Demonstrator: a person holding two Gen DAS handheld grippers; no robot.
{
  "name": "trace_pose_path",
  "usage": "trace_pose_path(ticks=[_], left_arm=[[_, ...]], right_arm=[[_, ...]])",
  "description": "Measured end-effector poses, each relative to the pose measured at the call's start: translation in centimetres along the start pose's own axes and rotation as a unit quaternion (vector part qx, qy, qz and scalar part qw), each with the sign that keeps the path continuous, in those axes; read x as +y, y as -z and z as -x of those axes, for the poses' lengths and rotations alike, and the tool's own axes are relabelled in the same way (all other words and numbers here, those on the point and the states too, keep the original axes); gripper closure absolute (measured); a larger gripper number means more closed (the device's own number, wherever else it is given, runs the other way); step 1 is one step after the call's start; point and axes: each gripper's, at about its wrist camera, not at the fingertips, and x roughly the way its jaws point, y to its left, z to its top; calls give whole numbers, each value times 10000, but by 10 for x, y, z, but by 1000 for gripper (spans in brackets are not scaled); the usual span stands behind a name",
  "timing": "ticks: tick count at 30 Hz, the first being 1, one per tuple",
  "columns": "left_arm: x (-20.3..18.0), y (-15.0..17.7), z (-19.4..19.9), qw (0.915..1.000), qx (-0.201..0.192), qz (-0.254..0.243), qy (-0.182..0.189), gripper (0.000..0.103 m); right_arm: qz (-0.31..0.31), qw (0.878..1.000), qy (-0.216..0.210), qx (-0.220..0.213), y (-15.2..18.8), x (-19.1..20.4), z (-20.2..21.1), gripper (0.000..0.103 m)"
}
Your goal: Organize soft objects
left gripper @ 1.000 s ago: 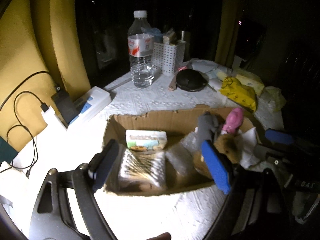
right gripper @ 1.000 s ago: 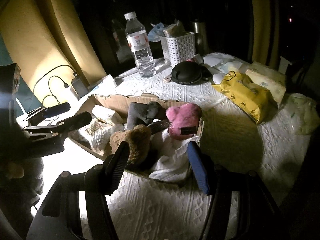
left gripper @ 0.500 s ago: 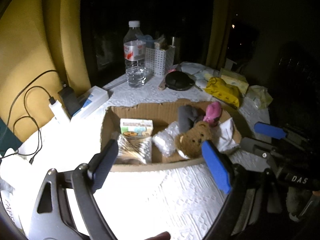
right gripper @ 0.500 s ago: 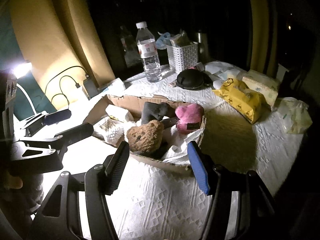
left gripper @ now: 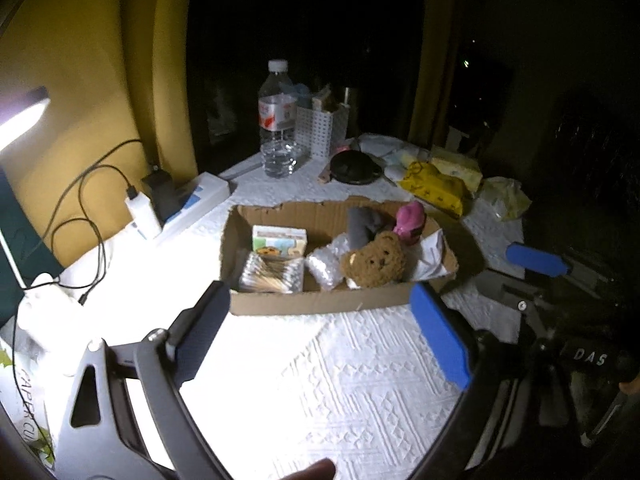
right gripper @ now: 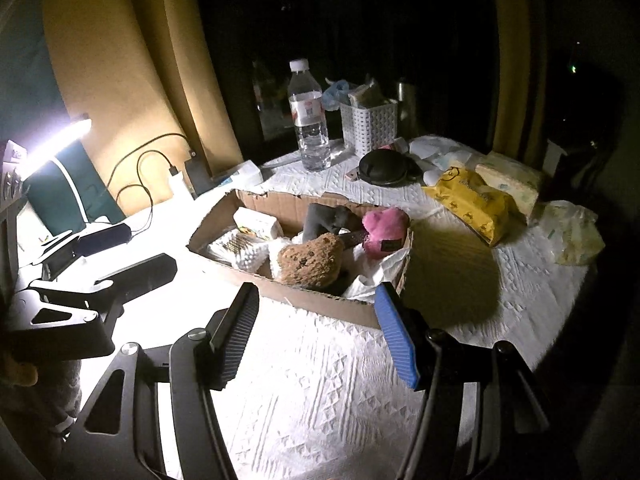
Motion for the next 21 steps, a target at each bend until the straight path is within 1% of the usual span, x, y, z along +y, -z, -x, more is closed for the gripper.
trace_pose_path(ticks=[7,14,21], left_arm=[[-4,1,33,9996,-263,-81,67,10],[-5,-4,65,9985,-509,-144,155,10],[-6,-5,88,9979,-577,-212,223,10]], right_arm=[[-19,9998,151,-121,2,8,24,40],[-85,9990,287,-339,4,19,53,40],[-64,9977,448,-500,1,33,76,39]])
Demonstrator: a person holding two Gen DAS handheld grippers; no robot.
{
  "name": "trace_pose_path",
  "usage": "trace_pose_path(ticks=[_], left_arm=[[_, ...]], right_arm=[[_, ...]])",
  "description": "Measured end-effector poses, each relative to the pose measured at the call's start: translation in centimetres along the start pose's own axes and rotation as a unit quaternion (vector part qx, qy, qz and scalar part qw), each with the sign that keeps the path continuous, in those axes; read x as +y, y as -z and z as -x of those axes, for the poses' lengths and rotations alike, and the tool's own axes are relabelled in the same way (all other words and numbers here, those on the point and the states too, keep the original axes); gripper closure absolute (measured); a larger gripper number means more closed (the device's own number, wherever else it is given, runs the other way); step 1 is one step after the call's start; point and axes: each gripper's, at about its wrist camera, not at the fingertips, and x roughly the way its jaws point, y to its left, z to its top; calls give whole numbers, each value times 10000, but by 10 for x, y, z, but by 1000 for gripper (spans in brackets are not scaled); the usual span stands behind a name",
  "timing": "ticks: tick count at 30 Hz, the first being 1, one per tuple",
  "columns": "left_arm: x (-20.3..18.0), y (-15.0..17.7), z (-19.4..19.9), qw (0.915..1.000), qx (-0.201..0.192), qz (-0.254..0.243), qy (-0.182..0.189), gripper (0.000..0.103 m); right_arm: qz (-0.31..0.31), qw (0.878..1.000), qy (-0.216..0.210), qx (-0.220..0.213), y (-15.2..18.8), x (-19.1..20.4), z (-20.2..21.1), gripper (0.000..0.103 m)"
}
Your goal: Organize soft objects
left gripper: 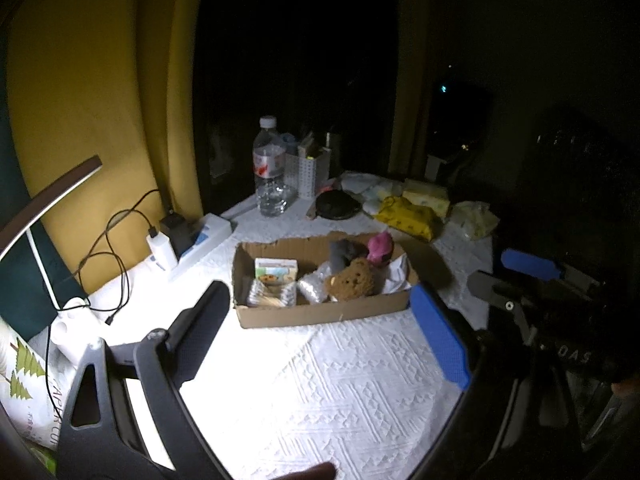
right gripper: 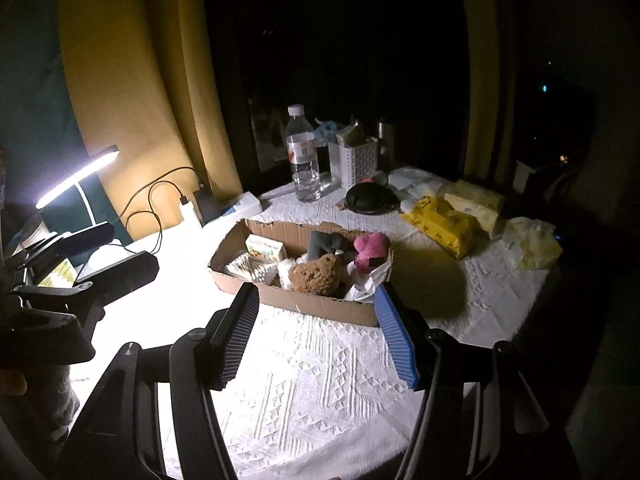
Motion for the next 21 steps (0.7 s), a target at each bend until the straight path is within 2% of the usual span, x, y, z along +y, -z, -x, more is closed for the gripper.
trace_pose_path(ticks=[6,21], left_arm=[[0,-5,19,9999,-133,-50,-12,10],[-1,-9,35,9996,-258,-132,-15,10]], right_arm=[[16,9999,110,-86,-2,8,13,39],[64,9995,204,-244,-5,19,34,39]])
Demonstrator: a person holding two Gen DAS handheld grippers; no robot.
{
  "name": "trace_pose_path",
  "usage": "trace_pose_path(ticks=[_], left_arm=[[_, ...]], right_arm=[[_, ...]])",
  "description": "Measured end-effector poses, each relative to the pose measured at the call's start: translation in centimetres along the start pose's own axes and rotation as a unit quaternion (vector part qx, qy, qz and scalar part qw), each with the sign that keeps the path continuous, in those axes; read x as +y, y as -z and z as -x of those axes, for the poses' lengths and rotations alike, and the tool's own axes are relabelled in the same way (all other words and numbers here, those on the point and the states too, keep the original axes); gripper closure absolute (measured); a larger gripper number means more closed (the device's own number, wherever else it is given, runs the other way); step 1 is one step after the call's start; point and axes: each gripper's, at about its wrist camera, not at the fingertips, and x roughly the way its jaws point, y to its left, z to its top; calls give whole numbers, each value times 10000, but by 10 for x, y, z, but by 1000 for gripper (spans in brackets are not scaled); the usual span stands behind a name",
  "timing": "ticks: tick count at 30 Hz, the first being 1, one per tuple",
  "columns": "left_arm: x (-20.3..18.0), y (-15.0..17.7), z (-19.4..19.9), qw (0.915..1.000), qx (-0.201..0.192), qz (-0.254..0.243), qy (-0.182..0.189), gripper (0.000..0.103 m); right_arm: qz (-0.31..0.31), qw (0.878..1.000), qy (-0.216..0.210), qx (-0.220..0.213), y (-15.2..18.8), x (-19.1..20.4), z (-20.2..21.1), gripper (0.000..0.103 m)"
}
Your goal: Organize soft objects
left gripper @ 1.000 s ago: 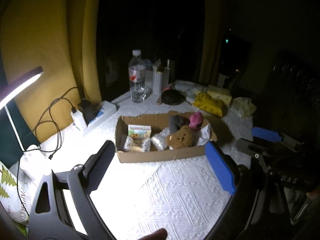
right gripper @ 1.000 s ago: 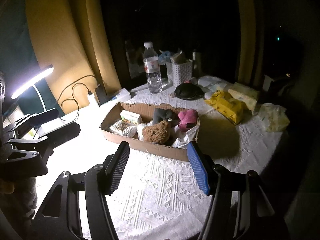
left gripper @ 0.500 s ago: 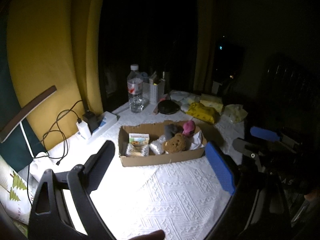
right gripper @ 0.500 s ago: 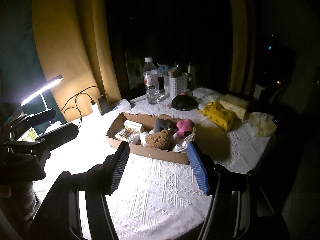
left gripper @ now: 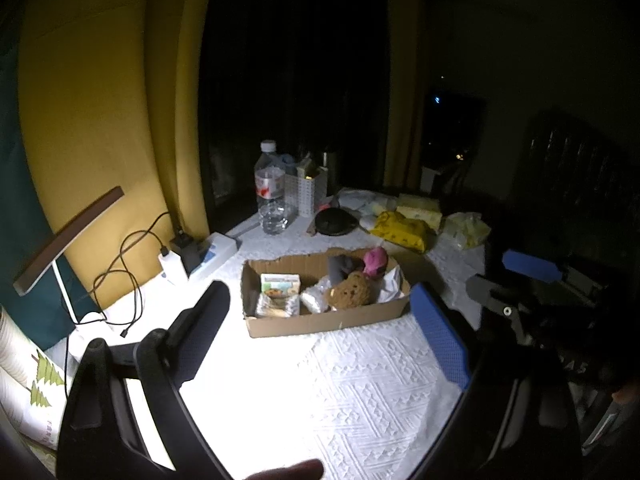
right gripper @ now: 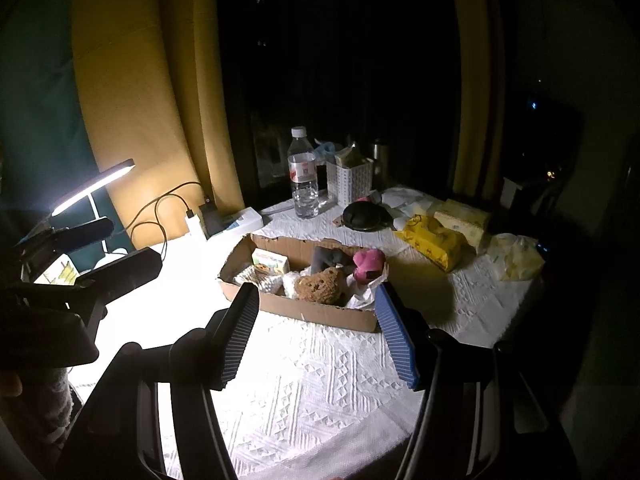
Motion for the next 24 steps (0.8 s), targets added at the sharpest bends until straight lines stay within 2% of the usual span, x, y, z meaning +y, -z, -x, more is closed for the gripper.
trace_pose_path(ticks=[24], left_arm=[[-3,-2,0,10000,4,7,18,10]], right_arm=[[2,10000,8,12,1,1,-1,39]])
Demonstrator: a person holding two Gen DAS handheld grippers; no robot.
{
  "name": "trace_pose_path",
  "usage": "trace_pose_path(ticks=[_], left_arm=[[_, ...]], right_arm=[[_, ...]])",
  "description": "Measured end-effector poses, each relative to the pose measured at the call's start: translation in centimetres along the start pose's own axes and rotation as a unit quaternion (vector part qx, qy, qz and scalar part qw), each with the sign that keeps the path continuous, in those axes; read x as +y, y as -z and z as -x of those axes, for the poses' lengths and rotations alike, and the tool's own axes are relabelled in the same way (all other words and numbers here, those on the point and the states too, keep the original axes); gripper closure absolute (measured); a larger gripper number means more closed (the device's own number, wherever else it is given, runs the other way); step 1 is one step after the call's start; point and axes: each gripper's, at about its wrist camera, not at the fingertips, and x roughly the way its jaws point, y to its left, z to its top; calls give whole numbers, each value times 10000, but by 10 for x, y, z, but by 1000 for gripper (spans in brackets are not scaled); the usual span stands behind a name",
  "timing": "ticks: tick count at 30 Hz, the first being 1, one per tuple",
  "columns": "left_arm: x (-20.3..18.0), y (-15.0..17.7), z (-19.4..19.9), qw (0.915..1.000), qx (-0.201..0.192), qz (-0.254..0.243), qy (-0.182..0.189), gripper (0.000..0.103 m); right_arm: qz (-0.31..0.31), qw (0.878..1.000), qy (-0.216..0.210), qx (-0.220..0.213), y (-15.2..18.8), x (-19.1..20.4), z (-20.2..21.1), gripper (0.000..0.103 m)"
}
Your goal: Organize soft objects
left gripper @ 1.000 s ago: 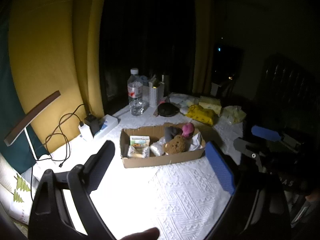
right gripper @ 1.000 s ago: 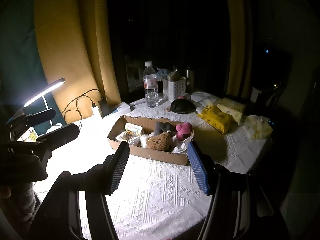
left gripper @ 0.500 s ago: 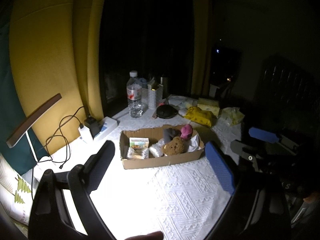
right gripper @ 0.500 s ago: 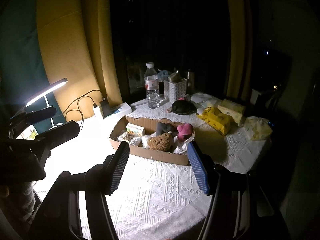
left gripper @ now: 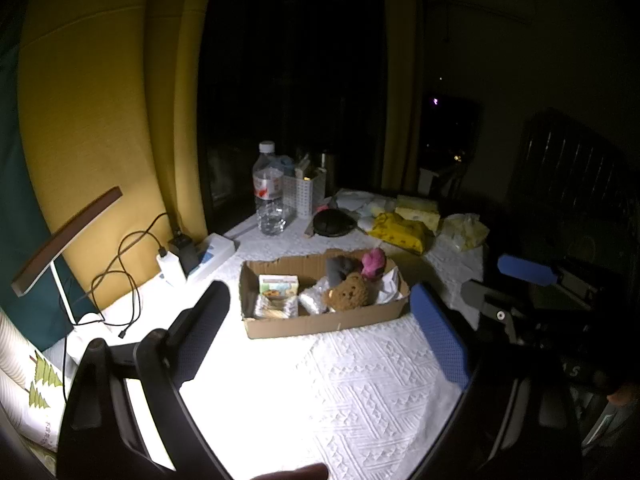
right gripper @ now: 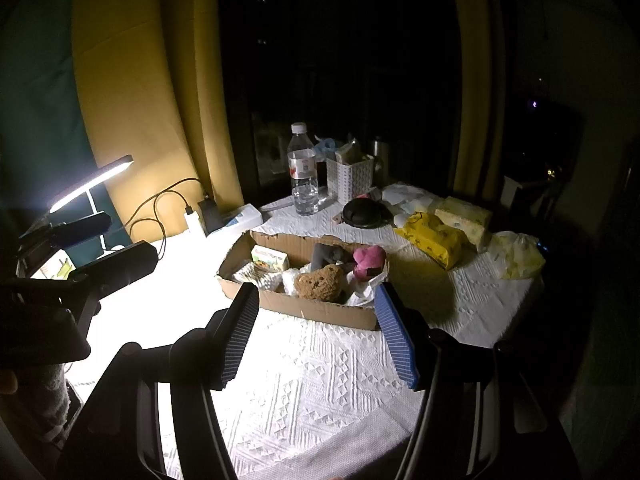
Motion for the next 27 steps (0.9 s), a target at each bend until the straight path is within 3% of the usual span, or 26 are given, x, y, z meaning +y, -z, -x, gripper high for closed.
trace_pose_path(ticks=[27], left_arm=[[-2,4,-2,10000,35,13,1,10]], right_arm=[[-3,10000,-9,15,0,-2,-2,39]])
